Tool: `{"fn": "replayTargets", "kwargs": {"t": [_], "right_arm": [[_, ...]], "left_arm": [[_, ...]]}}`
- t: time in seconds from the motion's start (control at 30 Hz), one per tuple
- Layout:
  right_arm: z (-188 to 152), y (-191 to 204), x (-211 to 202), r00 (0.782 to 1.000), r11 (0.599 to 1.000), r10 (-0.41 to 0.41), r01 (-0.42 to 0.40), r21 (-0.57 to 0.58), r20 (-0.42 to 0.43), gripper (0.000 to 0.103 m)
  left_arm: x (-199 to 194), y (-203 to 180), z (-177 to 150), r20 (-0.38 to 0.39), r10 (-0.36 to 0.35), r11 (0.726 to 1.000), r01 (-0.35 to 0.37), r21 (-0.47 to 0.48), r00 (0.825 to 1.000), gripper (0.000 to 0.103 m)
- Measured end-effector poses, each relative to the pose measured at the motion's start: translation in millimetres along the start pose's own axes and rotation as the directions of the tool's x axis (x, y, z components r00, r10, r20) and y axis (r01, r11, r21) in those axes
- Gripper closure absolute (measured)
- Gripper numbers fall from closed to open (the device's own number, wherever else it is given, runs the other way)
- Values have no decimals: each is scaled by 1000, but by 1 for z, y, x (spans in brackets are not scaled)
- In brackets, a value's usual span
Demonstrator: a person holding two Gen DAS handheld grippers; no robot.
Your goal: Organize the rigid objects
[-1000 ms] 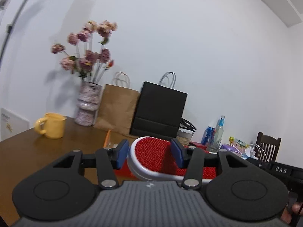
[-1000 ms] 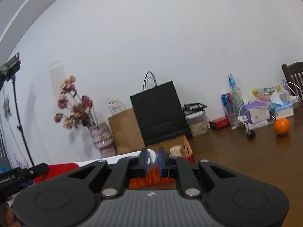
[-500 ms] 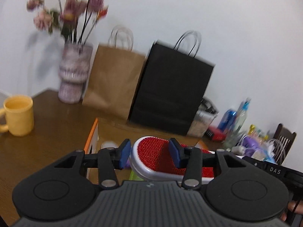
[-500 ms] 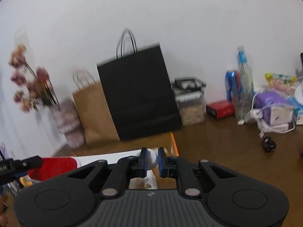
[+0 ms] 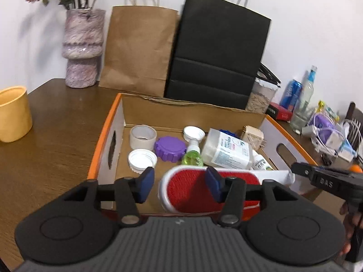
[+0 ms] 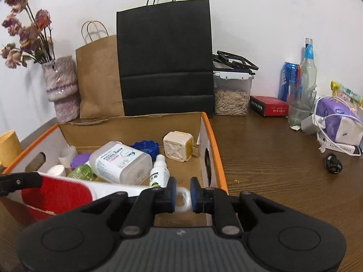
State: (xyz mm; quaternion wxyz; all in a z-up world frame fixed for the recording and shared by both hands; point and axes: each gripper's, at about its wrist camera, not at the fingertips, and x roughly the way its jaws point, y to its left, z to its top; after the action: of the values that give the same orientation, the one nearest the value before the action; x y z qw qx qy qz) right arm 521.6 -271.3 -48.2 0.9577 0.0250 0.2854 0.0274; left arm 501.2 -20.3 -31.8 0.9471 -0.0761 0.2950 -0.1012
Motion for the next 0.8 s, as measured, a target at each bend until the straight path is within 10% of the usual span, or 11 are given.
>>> {"fn": "replayTargets", "kwargs": {"t": [0.37,0.47,0.57,0.67,0.8], "right_arm": [[37,24,-50,993,993,90,-85,-79,70,73],[41,32,-76,982,989,117,-102,-106,147,48],[31,34,-101,938,983,153,-111,-150,310,20],[12,34,-116,893,980,121,-38,-197,434,17],[3,29,-127,897,985,91,-17,-173,432,14]], "left_arm": [[-56,-15,35,149,94,992,-106,74,984,24],[-83,-23,32,303,115,984,-151,98,946,1],[-102,-31,22,405,98,976,-167,138,909,0],[-117,-39,9,484,84,969,-185,164,871,0],[-134,-45,-1,508,54,974,-158,163,859,0]]}}
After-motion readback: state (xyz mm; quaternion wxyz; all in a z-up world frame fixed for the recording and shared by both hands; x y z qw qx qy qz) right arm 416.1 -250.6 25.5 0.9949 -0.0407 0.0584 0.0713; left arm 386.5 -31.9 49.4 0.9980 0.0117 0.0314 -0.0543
